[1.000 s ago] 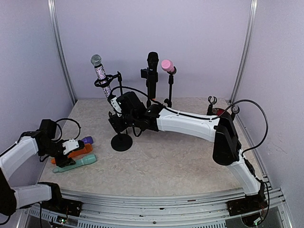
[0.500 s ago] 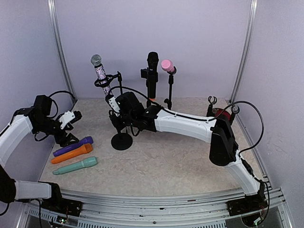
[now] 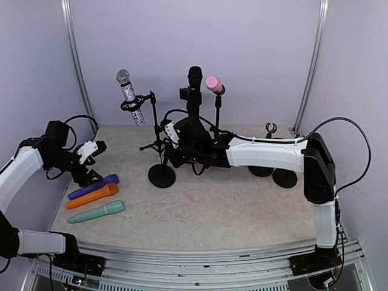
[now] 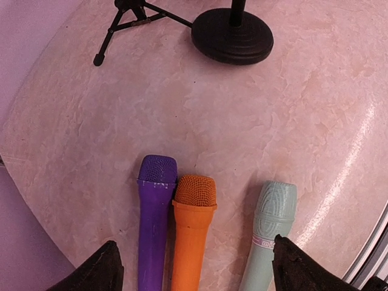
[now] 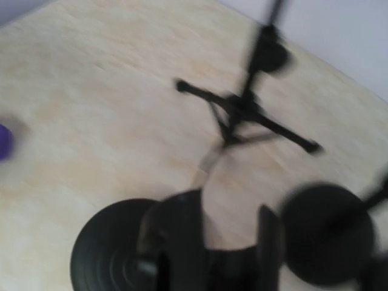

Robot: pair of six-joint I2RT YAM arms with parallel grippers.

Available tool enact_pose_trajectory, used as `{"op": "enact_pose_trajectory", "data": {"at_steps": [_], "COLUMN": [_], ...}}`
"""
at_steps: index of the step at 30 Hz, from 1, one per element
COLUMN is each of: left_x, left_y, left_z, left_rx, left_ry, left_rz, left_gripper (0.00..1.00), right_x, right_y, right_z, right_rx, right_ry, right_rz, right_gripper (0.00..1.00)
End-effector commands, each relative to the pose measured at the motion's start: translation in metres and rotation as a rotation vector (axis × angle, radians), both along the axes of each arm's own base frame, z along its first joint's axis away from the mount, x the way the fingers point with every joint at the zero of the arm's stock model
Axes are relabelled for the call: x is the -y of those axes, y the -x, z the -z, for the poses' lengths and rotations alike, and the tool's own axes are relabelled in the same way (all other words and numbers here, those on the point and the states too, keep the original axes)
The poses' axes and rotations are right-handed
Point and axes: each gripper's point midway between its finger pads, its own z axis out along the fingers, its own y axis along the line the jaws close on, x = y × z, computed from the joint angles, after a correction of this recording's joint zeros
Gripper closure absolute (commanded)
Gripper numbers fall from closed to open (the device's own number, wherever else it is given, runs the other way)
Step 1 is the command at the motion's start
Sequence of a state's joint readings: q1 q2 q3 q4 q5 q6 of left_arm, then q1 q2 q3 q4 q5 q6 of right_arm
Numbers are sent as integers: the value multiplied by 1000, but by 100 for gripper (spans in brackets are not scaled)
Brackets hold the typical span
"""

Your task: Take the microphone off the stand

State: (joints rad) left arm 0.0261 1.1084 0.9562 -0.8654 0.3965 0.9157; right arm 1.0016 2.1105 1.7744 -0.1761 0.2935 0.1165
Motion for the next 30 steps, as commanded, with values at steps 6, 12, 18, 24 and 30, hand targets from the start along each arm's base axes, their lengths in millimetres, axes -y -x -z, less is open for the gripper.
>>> {"op": "enact_pose_trajectory", "data": {"at_steps": [6,12,18,24,30], "left_x": [0,1,2,3,5], "left_y": [-4,-5,-6,-7,-8], "left_z": [8,7,6,6,5], "left_rx": [-1,-1,5,2,1], "left_ry": [-7,-7,-6,-2,2], "left_rz": [-11,-11,-11,-10,-15], "left_gripper": [18,18,18,18,17], "right_x": [123,179,229,268,285], "right_y": [-24,-24,-23,-22,-24], "right_z": [-6,3,3,-5,-2], "right_rx": [1,-30,-49,-53,-76], "right_ry": [102,163,198,209,212], "right_rz": [233,308,385,446,471], "right_gripper": [100,100,100,100,96]}}
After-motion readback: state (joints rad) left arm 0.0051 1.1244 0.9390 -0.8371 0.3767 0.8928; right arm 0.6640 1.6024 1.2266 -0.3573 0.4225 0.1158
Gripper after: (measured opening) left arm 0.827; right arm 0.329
